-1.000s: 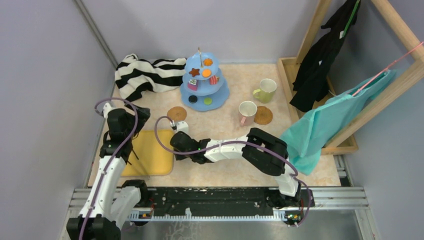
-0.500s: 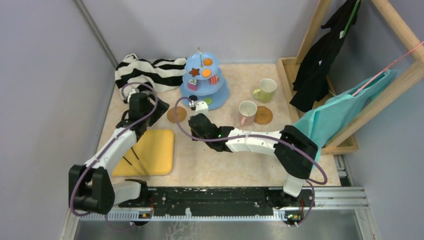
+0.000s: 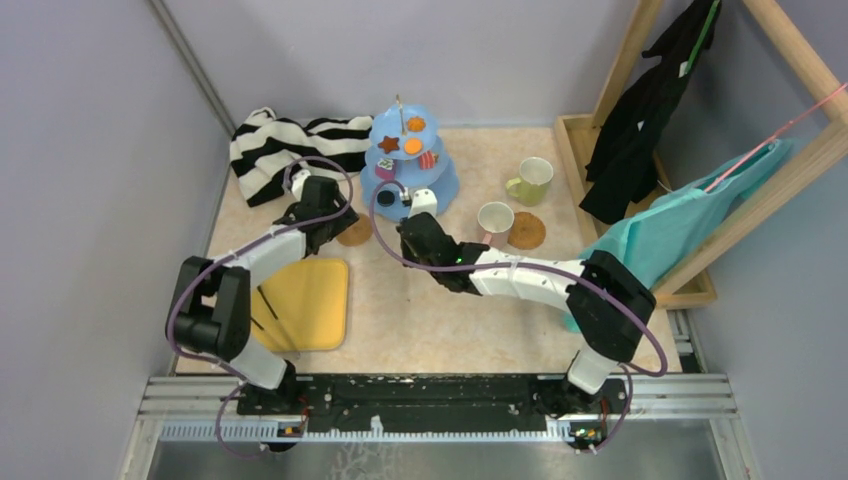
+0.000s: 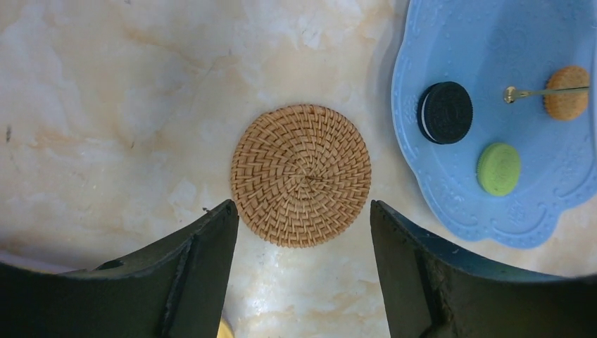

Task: Serve the afternoon tea
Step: Adjust the tray at the center of the board.

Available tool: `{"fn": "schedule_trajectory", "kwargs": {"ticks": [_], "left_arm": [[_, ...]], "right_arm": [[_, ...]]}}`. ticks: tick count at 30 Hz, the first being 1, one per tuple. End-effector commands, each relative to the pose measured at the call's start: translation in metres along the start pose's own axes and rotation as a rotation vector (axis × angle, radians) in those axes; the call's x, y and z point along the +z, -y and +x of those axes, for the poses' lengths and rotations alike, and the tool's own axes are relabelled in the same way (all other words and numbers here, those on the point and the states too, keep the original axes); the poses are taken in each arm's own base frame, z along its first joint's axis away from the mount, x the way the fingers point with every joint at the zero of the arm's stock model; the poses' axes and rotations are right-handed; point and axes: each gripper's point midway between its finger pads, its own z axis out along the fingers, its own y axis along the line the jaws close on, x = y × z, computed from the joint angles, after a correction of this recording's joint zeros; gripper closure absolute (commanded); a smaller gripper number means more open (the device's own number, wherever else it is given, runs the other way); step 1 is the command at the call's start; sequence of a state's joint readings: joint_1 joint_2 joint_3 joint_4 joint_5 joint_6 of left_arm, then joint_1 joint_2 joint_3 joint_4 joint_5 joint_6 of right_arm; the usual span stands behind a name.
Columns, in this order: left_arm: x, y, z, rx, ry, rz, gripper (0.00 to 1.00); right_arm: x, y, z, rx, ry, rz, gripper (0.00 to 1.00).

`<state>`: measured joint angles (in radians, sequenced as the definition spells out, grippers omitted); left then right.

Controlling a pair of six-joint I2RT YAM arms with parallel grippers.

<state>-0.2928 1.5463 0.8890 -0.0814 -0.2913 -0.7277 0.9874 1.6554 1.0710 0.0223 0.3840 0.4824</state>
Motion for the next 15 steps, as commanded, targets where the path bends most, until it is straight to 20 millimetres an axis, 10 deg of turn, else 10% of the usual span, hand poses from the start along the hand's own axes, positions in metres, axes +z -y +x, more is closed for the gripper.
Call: {"fn": "schedule_trajectory", "kwargs": {"ticks": [1,15], "left_arm": [[0.012,0.013,-0.013,0.026,0.056,-0.003,0.27],[0.043,0.014,0.004,0.087,0.026,-0.039,0.52]], "right_arm": [[-0.01,-0.004,-0.036,0.027,0.094,-0.043,0.94],[-0.012,0.001,-0.046,0.054,0.129,-0.056,1.0]]}}
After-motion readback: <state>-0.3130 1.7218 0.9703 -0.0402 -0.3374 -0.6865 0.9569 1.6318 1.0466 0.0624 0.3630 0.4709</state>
